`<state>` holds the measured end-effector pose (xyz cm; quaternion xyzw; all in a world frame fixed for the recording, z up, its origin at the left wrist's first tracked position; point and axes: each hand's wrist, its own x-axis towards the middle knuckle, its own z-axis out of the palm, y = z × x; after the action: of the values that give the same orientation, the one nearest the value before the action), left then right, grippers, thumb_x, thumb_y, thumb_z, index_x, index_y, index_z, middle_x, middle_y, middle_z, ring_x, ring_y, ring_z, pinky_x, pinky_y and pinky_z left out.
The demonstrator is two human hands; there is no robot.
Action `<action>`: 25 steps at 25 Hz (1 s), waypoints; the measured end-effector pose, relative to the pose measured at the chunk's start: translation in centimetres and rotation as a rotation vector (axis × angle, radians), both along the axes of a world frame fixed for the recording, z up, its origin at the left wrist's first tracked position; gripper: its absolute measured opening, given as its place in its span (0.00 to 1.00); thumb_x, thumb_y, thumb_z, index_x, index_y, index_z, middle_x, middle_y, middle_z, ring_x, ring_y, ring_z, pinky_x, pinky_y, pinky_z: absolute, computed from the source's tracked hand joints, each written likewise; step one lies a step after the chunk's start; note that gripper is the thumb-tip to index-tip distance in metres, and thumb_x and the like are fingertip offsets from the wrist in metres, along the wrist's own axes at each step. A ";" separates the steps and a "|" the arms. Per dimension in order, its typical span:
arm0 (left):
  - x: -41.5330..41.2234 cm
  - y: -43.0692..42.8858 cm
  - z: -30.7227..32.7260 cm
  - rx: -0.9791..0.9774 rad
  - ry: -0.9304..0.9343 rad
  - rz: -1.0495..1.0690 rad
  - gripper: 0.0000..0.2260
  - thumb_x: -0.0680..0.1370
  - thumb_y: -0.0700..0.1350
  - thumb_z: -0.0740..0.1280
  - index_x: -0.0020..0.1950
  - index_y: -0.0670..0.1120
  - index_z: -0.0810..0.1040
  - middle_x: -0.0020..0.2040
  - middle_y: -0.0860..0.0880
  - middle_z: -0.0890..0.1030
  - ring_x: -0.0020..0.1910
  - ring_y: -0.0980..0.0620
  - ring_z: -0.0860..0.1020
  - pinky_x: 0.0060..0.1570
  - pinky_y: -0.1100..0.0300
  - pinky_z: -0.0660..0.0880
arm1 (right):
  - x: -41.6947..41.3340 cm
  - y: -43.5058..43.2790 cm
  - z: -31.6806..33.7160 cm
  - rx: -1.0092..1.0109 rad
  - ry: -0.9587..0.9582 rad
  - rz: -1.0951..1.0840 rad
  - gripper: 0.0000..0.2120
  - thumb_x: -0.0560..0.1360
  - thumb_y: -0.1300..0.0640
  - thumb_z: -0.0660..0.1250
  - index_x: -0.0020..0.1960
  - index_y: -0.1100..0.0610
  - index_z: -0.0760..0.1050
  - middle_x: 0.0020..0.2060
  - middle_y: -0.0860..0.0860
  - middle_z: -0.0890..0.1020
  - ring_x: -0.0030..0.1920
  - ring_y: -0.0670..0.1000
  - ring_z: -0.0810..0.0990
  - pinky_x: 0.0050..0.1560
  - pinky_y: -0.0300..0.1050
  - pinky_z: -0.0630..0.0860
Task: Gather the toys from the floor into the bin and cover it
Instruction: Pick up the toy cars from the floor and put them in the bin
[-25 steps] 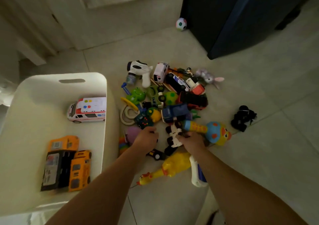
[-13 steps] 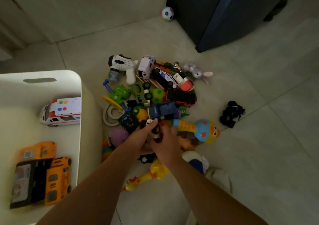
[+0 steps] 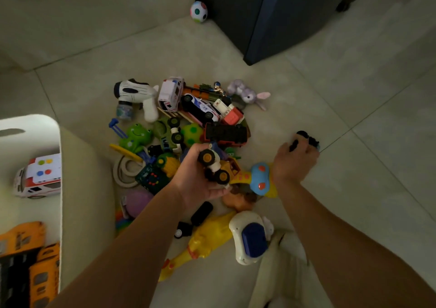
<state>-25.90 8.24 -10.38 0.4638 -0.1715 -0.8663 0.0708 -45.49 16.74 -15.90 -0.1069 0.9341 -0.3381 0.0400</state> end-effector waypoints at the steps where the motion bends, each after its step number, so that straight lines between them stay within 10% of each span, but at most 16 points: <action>1: -0.2 0.1 -0.4 0.015 0.002 -0.015 0.16 0.74 0.57 0.62 0.34 0.48 0.80 0.38 0.47 0.77 0.41 0.44 0.76 0.43 0.50 0.75 | -1.9 0.8 -1.0 0.109 -0.066 -0.016 0.24 0.78 0.55 0.64 0.73 0.55 0.66 0.67 0.64 0.67 0.65 0.64 0.69 0.63 0.53 0.69; 5: 0.1 0.0 -2.5 0.063 -0.050 -0.035 0.15 0.72 0.59 0.64 0.43 0.48 0.78 0.48 0.44 0.78 0.48 0.41 0.78 0.46 0.48 0.76 | -6.0 2.2 -4.4 0.223 -0.382 0.009 0.36 0.76 0.51 0.66 0.78 0.46 0.51 0.69 0.63 0.65 0.66 0.66 0.71 0.66 0.58 0.71; 11: 1.3 -0.6 -2.7 0.042 -0.050 0.008 0.15 0.75 0.59 0.62 0.43 0.48 0.76 0.44 0.44 0.76 0.43 0.42 0.77 0.46 0.48 0.75 | -6.1 2.2 -4.7 0.262 -0.384 0.202 0.23 0.78 0.57 0.61 0.72 0.48 0.68 0.70 0.59 0.70 0.67 0.61 0.71 0.66 0.48 0.69; 19: 5.2 -1.2 1.3 0.013 0.087 0.136 0.19 0.71 0.60 0.65 0.50 0.46 0.78 0.60 0.42 0.77 0.57 0.38 0.76 0.50 0.45 0.76 | 2.0 -3.7 6.0 -0.318 -0.405 0.370 0.11 0.72 0.54 0.61 0.52 0.43 0.75 0.52 0.52 0.80 0.47 0.53 0.80 0.48 0.53 0.80; 25: 10.7 -1.6 8.2 -0.101 0.319 0.184 0.22 0.73 0.59 0.62 0.60 0.45 0.72 0.64 0.41 0.72 0.67 0.36 0.71 0.55 0.41 0.76 | 13.2 -6.5 14.2 -0.455 -0.442 0.733 0.13 0.74 0.59 0.61 0.54 0.44 0.76 0.58 0.47 0.77 0.53 0.47 0.78 0.53 0.50 0.77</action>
<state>-15.19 6.60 -2.15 0.3301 -0.1580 -0.9090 0.1993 -32.31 10.19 -1.69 -0.3605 0.7064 -0.5123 0.3296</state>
